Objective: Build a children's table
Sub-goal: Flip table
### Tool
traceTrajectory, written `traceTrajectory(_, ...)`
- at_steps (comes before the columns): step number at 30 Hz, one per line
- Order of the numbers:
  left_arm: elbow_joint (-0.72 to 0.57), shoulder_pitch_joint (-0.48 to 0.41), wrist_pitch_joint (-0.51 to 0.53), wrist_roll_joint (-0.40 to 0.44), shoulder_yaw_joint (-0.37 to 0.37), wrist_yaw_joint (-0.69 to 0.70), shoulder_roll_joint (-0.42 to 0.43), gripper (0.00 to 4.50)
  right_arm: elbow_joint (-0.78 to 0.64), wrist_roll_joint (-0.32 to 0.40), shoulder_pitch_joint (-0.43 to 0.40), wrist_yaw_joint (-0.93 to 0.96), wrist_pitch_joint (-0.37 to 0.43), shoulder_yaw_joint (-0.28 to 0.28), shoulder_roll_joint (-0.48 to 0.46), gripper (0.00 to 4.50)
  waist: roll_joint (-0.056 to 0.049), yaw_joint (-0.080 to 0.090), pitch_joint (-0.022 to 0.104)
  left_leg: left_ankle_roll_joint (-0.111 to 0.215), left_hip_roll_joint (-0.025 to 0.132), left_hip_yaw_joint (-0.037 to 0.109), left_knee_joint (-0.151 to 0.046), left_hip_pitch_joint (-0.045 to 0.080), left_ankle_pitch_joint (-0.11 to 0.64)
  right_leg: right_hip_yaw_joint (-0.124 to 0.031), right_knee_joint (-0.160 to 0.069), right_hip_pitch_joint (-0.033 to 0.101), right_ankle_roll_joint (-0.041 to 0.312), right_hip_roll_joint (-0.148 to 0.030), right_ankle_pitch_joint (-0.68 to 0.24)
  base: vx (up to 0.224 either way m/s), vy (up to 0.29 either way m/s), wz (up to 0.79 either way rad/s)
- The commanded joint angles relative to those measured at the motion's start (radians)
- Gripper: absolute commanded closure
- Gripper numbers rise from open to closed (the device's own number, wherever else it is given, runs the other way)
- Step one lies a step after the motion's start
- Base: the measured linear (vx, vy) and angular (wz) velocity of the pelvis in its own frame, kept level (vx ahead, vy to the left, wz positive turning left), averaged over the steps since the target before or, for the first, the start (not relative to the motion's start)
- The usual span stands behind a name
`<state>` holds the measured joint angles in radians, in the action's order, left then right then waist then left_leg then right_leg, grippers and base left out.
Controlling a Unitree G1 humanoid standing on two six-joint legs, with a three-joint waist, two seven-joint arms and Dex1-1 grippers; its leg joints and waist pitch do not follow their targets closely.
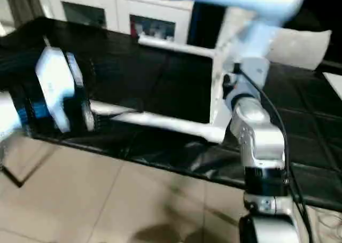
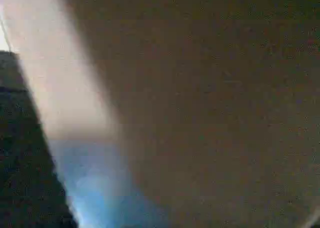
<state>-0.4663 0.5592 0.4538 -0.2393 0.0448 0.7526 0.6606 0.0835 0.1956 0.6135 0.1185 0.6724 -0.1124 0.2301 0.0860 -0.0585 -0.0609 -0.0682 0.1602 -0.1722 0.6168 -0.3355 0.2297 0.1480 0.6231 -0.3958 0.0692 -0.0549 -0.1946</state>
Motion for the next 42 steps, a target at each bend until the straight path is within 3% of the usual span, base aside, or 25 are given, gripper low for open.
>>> traceTrajectory(1,0.025,0.071,-0.112,0.108,0.024,-0.026,0.018,0.0,0.035,0.002,0.024,-0.044,0.049,0.026,-0.001,1.87,-0.007,0.003,0.066,-0.027,0.065,0.035,-0.069,-0.015,0.053,-0.091,-0.091,0.064,-0.125,-0.101,-0.311,0.0,0.0,0.0)
traceTrajectory(4,0.054,0.12,-0.194,0.172,0.038,-0.059,0.029,0.0,0.053,-0.005,0.029,-0.039,0.047,0.041,-0.001,1.84,-0.001,0.013,0.067,-0.029,0.068,0.035,-0.067,-0.017,0.04,-0.094,-0.083,0.065,-0.098,-0.106,-0.265,0.0,0.0,0.0)
traceTrajectory(6,0.084,0.164,-0.261,0.224,0.044,-0.102,0.023,0.0,0.062,-0.02,0.023,-0.039,0.037,0.059,0.003,1.46,0.002,0.014,0.069,-0.027,0.066,0.032,-0.064,-0.018,0.029,-0.096,-0.08,0.066,-0.081,-0.107,-0.256,0.0,0.0,0.0)
traceTrajectory(9,0.15,0.206,-0.32,0.309,0.062,-0.166,0.03,0.0,0.078,-0.067,0.003,-0.032,-0.003,0.085,0.017,1.43,0.004,0.014,0.069,-0.026,0.071,0.033,-0.063,-0.021,0.004,-0.096,-0.074,0.063,-0.057,-0.106,-0.21,0.0,0.0,0.0)
traceTrajectory(10,0.186,0.214,-0.334,0.336,0.068,-0.186,0.031,0.0,0.089,-0.076,-0.006,-0.033,-0.032,0.082,0.012,1.43,0.0,0.014,0.07,-0.031,0.072,0.033,-0.063,-0.019,0.006,-0.097,-0.069,0.064,-0.047,-0.109,-0.205,0.0,0.0,0.0)
traceTrajectory(15,0.363,0.252,-0.438,0.463,0.1,-0.268,0.037,0.0,0.148,-0.075,-0.026,-0.024,-0.149,0.045,-0.018,1.43,0.002,0.011,0.071,-0.022,0.073,0.034,-0.065,-0.019,0.019,-0.097,-0.075,0.064,-0.036,-0.112,-0.226,0.0,0.0,0.0)
traceTrajectory(18,0.457,0.282,-0.49,0.509,0.109,-0.327,0.031,0.0,0.182,-0.074,-0.024,-0.011,-0.225,0.029,-0.029,1.43,-0.002,0.009,0.075,-0.023,0.08,0.036,-0.063,-0.019,-0.01,-0.099,-0.061,0.064,0.005,-0.117,-0.146,0.0,0.0,0.0)
traceTrajectory(19,0.477,0.287,-0.5,0.518,0.112,-0.338,0.031,0.0,0.19,-0.073,-0.023,-0.008,-0.243,0.026,-0.032,1.43,-0.004,0.009,0.072,-0.018,0.078,0.034,-0.063,-0.018,-0.001,-0.1,-0.066,0.059,0.013,-0.116,-0.143,0.0,0.0,0.0)
traceTrajectory(21,0.511,0.297,-0.516,0.532,0.119,-0.352,0.03,0.0,0.201,-0.07,-0.022,-0.008,-0.272,0.02,-0.037,1.59,-0.001,0.007,0.072,-0.017,0.079,0.034,-0.064,-0.017,0.003,-0.101,-0.063,0.063,0.025,-0.119,-0.14,0.0,0.0,0.0)
traceTrajectory(22,0.554,0.314,-0.534,0.554,0.131,-0.374,0.03,0.0,0.211,-0.068,-0.02,-0.008,-0.302,0.016,-0.043,1.59,-0.008,0.005,0.074,-0.017,0.08,0.035,-0.064,-0.017,-0.001,-0.101,-0.063,0.064,0.037,-0.12,-0.126,0.0,0.0,0.0)
traceTrajectory(23,0.554,0.314,-0.534,0.554,0.131,-0.374,0.03,0.0,0.211,-0.068,-0.02,-0.008,-0.302,0.016,-0.043,1.73,-0.006,0.007,0.073,-0.017,0.081,0.034,-0.064,-0.016,-0.001,-0.101,-0.061,0.063,0.04,-0.119,-0.12,0.0,0.0,0.0)
traceTrajectory(24,0.642,0.352,-0.585,0.586,0.144,-0.401,0.018,0.0,0.233,-0.074,-0.014,-0.017,-0.344,0.017,-0.05,1.94,-0.013,0.003,0.073,-0.012,0.079,0.035,-0.064,-0.017,-0.002,-0.101,-0.063,0.063,0.05,-0.119,-0.106,0.0,0.0,0.0)
traceTrajectory(26,0.711,0.39,-0.624,0.621,0.159,-0.428,0.007,0.0,0.253,-0.08,-0.009,-0.023,-0.37,0.02,-0.057,2.0,-0.009,-0.001,0.073,-0.012,0.079,0.036,-0.065,-0.018,0.008,-0.101,-0.065,0.067,0.052,-0.121,-0.119,0.0,0.0,0.0)
traceTrajectory(29,0.748,0.421,-0.637,0.63,0.158,-0.454,-0.008,0.0,0.267,-0.081,-0.009,-0.024,-0.385,0.023,-0.064,2.38,-0.008,-0.003,0.072,-0.017,0.08,0.036,-0.065,-0.016,0.026,-0.101,-0.068,0.067,0.048,-0.126,-0.155,0.0,0.0,0.0)
traceTrajectory(34,0.805,0.476,-0.654,0.653,0.168,-0.474,-0.02,0.0,0.282,-0.084,-0.008,-0.029,-0.412,0.026,-0.076,2.53,-0.008,-0.003,0.072,-0.015,0.082,0.037,-0.065,-0.015,0.024,-0.099,-0.067,0.065,0.05,-0.125,-0.151,0.0,0.0,0.0)
traceTrajectory(35,0.833,0.498,-0.669,0.65,0.173,-0.473,-0.033,0.0,0.292,-0.091,-0.006,-0.029,-0.42,0.03,-0.079,2.54,-0.014,-0.005,0.072,-0.013,0.08,0.037,-0.064,-0.017,0.022,-0.1,-0.067,0.066,0.053,-0.127,-0.145,0.0,0.0,0.0)
traceTrajectory(42,0.915,0.53,-0.705,0.64,0.186,-0.455,-0.077,0.7,0.302,-0.116,0.0,-0.028,-0.432,0.043,-0.079,2.57,-0.011,-0.005,0.073,-0.013,0.081,0.037,-0.064,-0.017,0.028,-0.099,-0.067,0.068,0.064,-0.128,-0.143,0.0,0.0,0.0)
